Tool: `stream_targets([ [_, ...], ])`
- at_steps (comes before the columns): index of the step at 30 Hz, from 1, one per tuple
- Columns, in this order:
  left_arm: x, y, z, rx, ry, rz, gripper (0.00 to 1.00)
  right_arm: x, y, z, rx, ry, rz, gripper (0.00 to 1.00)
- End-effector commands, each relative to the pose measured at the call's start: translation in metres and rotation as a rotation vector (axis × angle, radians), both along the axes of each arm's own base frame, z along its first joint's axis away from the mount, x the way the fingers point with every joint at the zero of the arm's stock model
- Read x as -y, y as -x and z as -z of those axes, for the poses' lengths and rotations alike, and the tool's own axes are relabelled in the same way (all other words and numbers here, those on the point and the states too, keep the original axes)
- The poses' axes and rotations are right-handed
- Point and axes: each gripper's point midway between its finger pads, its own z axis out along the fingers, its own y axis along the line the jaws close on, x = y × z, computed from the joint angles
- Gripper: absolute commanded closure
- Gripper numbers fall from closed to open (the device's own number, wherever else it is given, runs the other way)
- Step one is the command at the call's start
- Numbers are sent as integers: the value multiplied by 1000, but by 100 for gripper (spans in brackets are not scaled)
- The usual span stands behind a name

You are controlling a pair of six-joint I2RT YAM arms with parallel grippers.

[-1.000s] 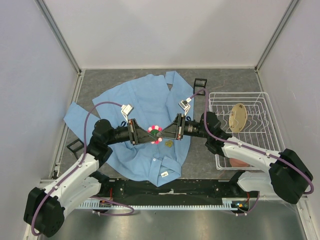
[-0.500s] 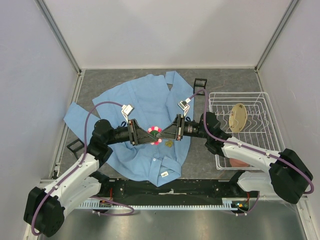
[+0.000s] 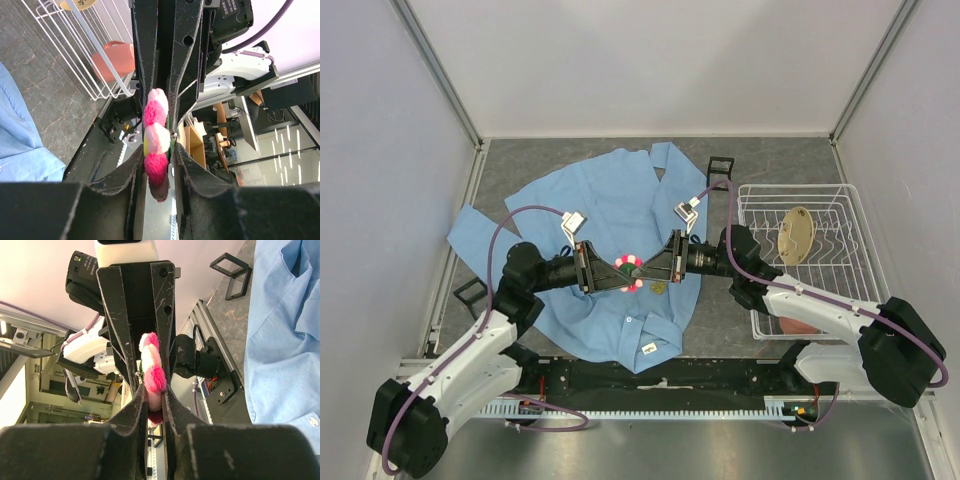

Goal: Remove the brooch from the garment
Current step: Close the brooch.

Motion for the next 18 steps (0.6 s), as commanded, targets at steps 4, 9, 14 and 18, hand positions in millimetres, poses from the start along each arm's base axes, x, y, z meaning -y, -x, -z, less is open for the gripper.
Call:
stream_targets([
  [4, -1, 1, -18, 59, 46, -4, 65, -1, 2, -12, 44, -26, -11, 100],
  [9, -1, 1, -17, 56, 44, -4, 61, -1, 2, -12, 47, -25, -14, 100],
  [14, -2, 2, -15, 51, 40, -9, 61, -1, 3, -13, 47, -25, -14, 100],
  [18, -2, 1, -14, 45, 38, -15, 64, -1, 3, -14, 50, -26, -14, 100],
])
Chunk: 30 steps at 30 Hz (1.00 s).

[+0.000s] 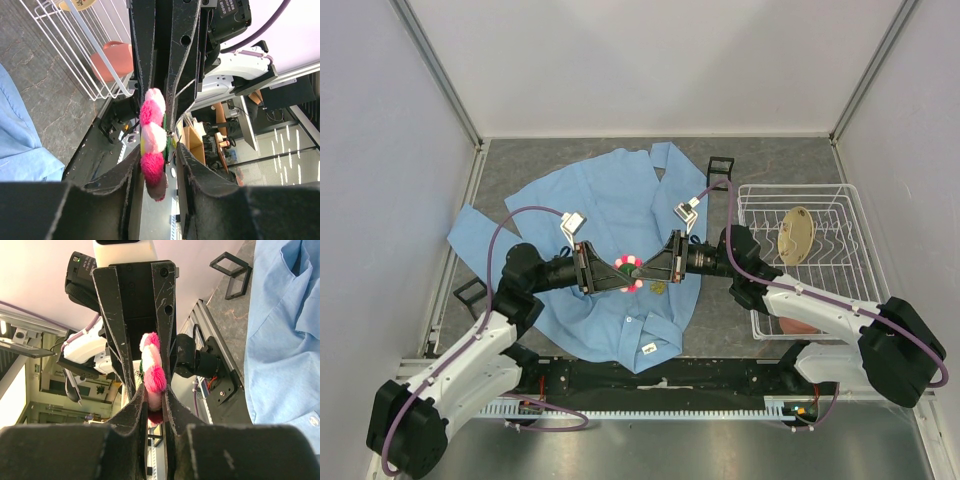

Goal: Remove the brooch from the garment
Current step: Close the brooch.

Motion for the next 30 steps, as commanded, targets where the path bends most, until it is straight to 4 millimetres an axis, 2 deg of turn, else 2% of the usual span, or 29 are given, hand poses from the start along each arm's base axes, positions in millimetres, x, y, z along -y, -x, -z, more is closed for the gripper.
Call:
stream_targets([
  [1, -2, -1, -12, 39, 33, -17, 65, -1, 2, -13, 49, -23, -10, 100],
  [6, -2, -2, -13, 37, 27, -26, 65, 0, 2, -11, 51, -16, -7, 100],
  [10, -4, -3, -13, 42, -11, -53, 53, 1, -2, -5, 48, 24, 14, 100],
  [13, -6, -5, -17, 69, -28, -72, 50, 2, -6, -9, 67, 41, 44, 100],
  [19, -7, -10, -15, 71, -55, -109, 48, -6, -7, -20, 98, 49, 75, 100],
  [30, -8, -9, -16, 86, -62, -124, 54, -10, -7, -13, 92, 79, 97, 100],
])
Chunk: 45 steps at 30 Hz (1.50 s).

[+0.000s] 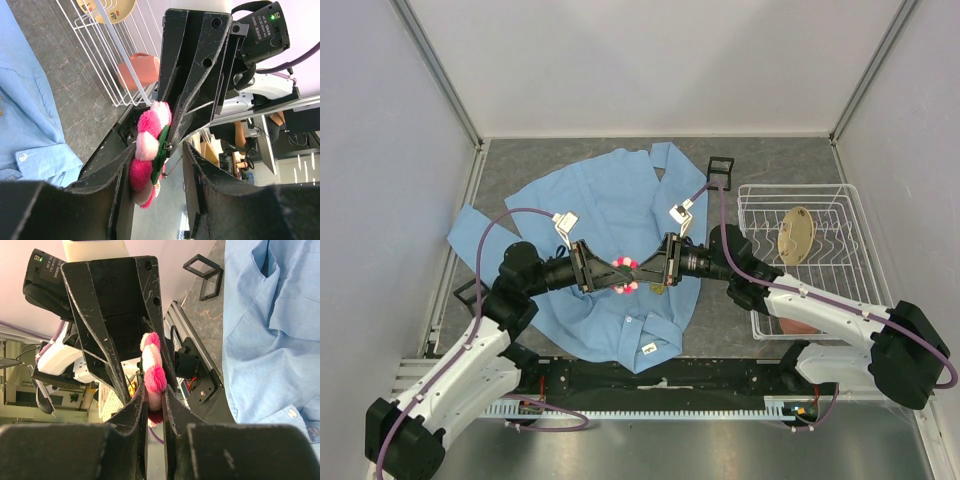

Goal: Remove the brooch from the garment
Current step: Close the brooch.

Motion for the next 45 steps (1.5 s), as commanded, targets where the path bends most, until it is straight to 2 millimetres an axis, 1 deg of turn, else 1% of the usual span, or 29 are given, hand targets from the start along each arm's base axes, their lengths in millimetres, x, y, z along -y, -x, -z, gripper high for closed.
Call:
stream_targets([
  [1, 0, 2, -20, 104, 16, 5, 53, -1, -6, -20, 51, -37, 28, 100],
  [4, -1, 4, -20, 108, 18, 11, 50, -1, -6, -21, 40, -50, 38, 100],
  [8, -2, 6, -21, 116, 25, 11, 50, -2, -7, -22, 20, -66, 42, 100],
  [11, -2, 6, -22, 124, 29, 12, 51, -4, -7, -23, 1, -80, 35, 100],
  [15, -1, 7, -23, 128, 32, 18, 57, -5, -8, -22, -11, -85, 39, 100],
  [22, -2, 8, -23, 132, 36, 18, 59, -5, -8, -19, -13, -78, 39, 100],
  [25, -2, 8, -22, 131, 35, 17, 62, -5, -8, -19, -12, -78, 41, 100],
  [32, -3, 9, -22, 133, 37, 15, 65, -4, -8, -15, -20, -74, 41, 100],
  [40, -3, 10, -21, 130, 38, 15, 67, -2, -8, -15, -28, -87, 40, 100],
  [45, -3, 10, -19, 129, 40, 12, 69, -2, -5, -16, -27, -95, 23, 100],
])
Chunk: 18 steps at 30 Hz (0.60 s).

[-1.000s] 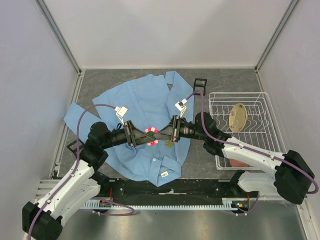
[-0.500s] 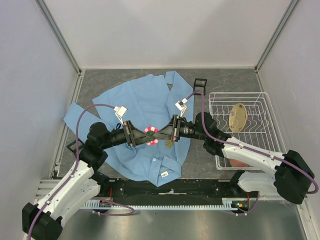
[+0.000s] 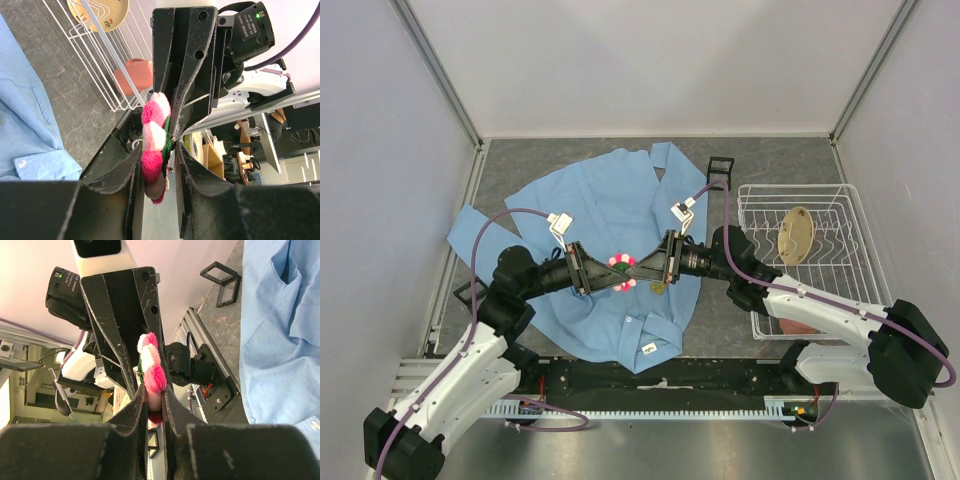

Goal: Remove the brooch from the garment
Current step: Close the brooch.

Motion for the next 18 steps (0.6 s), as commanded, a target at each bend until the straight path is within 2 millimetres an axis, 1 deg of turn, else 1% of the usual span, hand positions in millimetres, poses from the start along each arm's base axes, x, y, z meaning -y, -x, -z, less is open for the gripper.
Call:
stream_targets([
  [1, 1, 5, -9, 74, 22, 25, 68, 0, -3, -1, 1, -19, 7, 100],
  [3, 2, 5, -9, 76, 27, 33, 69, 0, 0, -2, 11, -21, -15, 100],
  [6, 4, 7, -11, 84, 36, 59, 71, -3, 2, 2, 14, -6, -44, 100],
  [7, 5, 8, -8, 75, 34, 67, 72, -4, 3, 6, 7, 2, -54, 100],
  [18, 5, 10, -8, 82, 57, 84, 81, -4, 8, 11, 12, 5, -88, 100],
])
